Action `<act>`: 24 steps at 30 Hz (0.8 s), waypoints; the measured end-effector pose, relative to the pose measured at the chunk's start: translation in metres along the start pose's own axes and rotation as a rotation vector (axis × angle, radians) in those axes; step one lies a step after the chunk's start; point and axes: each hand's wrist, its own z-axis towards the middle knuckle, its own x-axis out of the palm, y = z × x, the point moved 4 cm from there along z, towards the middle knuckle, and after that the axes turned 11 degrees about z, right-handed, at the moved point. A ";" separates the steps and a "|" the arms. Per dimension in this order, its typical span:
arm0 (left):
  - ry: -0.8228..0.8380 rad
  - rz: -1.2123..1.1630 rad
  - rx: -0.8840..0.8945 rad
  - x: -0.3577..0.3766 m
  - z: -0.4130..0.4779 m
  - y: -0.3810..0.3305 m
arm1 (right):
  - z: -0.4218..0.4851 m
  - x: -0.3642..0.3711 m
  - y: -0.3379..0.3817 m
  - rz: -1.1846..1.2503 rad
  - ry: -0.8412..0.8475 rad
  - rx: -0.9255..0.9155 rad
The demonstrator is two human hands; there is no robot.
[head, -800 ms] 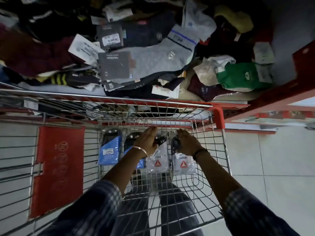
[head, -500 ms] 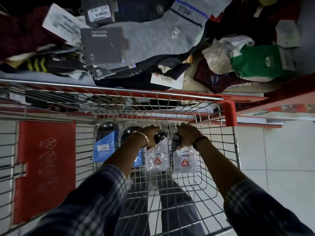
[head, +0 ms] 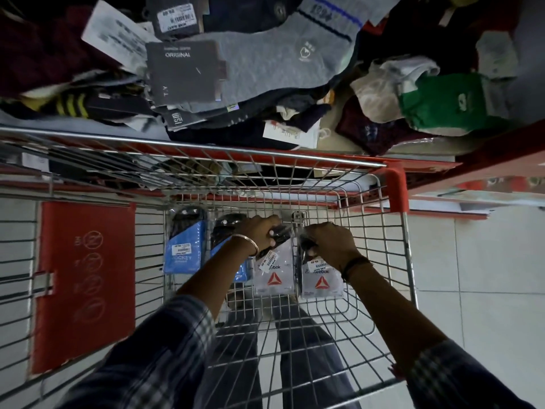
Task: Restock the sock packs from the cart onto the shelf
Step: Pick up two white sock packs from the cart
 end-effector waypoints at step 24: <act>-1.090 0.302 0.185 -0.199 -0.249 -0.057 | -0.187 -0.182 0.118 -0.122 -0.842 -0.347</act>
